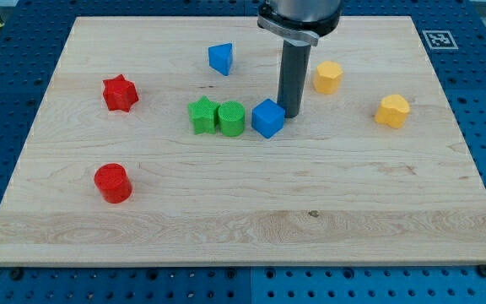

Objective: Place your hand at top center of the board

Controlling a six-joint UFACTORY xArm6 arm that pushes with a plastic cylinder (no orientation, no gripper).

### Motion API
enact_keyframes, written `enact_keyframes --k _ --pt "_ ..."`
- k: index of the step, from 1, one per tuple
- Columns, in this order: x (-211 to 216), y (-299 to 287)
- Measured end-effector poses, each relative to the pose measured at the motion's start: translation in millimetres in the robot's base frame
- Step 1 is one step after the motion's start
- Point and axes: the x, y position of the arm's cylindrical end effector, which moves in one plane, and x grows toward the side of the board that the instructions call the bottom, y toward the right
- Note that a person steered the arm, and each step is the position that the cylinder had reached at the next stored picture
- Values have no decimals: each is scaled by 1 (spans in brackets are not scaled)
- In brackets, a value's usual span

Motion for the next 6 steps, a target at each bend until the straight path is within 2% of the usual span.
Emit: enact_keyframes --k 3,5,6 --pt "-11 -5" --pt "-85 -3" --pt "-95 -3"
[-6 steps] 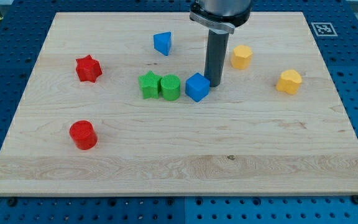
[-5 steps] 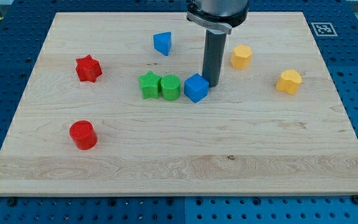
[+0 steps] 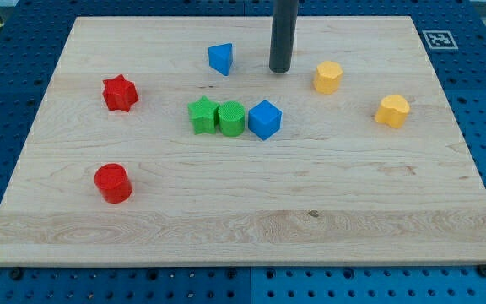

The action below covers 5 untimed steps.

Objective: Place your hand at top center of the board

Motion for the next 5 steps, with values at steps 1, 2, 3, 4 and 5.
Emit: enact_keyframes --k 1,2,3,4,5 --pt "-40 -1" --pt "-72 -37" --pt "-92 -70" --pt "-93 -71" --pt "-97 -99"
